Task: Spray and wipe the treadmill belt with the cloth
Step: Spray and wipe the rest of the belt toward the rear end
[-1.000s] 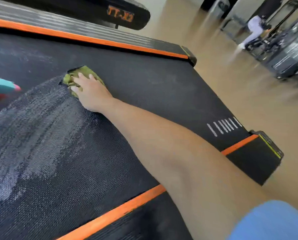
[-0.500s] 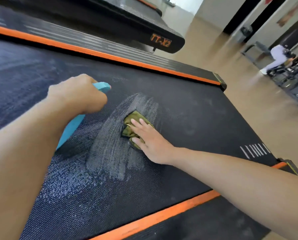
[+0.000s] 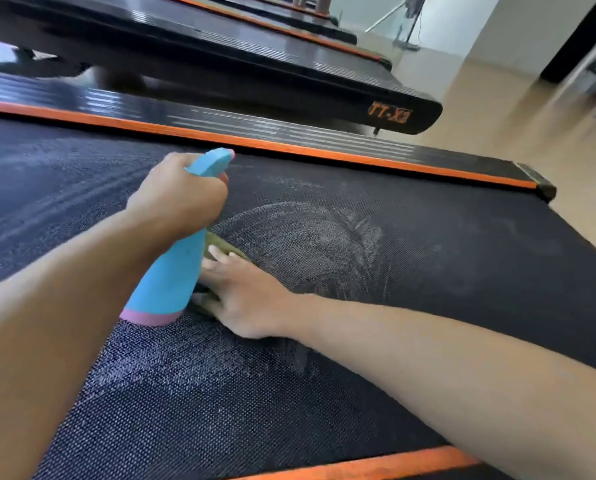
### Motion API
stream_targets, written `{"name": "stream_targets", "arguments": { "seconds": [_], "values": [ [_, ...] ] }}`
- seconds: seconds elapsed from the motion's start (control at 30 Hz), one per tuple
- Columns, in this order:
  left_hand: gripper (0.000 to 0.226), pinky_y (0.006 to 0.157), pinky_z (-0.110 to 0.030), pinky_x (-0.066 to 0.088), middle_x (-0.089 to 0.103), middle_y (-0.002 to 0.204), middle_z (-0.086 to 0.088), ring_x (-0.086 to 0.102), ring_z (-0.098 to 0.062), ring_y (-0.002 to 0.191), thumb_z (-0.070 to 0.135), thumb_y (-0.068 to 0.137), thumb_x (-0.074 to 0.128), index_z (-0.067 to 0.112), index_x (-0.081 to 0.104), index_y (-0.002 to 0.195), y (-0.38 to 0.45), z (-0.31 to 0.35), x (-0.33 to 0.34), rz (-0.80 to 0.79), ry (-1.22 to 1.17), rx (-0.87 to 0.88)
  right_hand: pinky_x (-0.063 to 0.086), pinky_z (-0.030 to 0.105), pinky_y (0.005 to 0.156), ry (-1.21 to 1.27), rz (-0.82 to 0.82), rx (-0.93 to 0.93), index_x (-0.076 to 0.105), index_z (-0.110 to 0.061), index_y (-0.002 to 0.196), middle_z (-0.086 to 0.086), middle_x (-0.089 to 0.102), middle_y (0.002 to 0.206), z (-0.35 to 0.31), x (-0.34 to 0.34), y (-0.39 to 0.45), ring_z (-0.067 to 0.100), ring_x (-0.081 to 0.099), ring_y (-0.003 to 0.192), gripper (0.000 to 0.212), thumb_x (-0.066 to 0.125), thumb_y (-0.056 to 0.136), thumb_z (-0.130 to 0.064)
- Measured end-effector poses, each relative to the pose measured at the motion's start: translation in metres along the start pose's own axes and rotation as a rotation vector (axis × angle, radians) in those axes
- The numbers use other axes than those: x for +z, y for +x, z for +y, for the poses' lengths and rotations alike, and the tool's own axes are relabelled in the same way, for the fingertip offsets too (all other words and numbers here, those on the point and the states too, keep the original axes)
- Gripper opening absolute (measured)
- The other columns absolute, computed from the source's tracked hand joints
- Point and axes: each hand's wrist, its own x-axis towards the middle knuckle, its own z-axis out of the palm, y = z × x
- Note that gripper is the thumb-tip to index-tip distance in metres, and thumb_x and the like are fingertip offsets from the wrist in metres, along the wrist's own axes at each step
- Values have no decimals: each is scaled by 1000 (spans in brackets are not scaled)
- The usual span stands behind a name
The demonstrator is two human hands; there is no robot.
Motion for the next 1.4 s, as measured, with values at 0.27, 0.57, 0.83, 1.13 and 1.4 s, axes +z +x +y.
{"name": "stream_targets", "arguments": {
  "seconds": [0.27, 0.57, 0.83, 1.13, 1.4],
  "values": [
    [28, 97, -49, 57, 76, 96, 0, 69, -33, 96, 39, 71, 55, 34, 73, 93, -12, 6, -1, -38, 3, -26, 14, 47, 119, -45, 138, 873, 28, -14, 151, 7, 15, 162, 158, -64, -47, 34, 12, 148, 53, 27, 104, -38],
    [16, 92, -38, 52, 70, 101, -3, 65, -32, 98, 28, 91, 59, 33, 68, 103, -10, 27, 21, -174, 252, 57, 6, 38, 122, -72, 14, 155, 21, -27, 154, -6, 11, 162, 63, -31, -44, 16, 4, 149, 53, 31, 104, -42],
    [31, 89, -36, 51, 70, 108, 1, 66, -27, 100, 31, 89, 59, 40, 68, 117, -10, 29, 36, -292, 396, 118, 10, 46, 119, 1, 141, 884, 26, -11, 151, 8, 11, 162, 196, -68, -95, 34, 8, 149, 54, 27, 105, -38],
    [40, 81, -32, 44, 64, 106, 0, 59, -28, 96, 38, 91, 65, 34, 65, 131, -2, 34, 56, -331, 499, 117, 2, 30, 121, -70, 5, 225, 17, -25, 155, -10, 5, 162, 85, -39, -93, 10, -2, 149, 56, 30, 103, -44],
    [43, 91, -37, 52, 69, 109, 0, 65, -29, 104, 51, 84, 74, 32, 69, 123, 2, 31, 57, -325, 510, 118, 13, 42, 118, 28, 179, 939, 27, -12, 151, 7, 14, 162, 213, -78, -125, 31, 12, 148, 53, 30, 105, -38]
  ]
}}
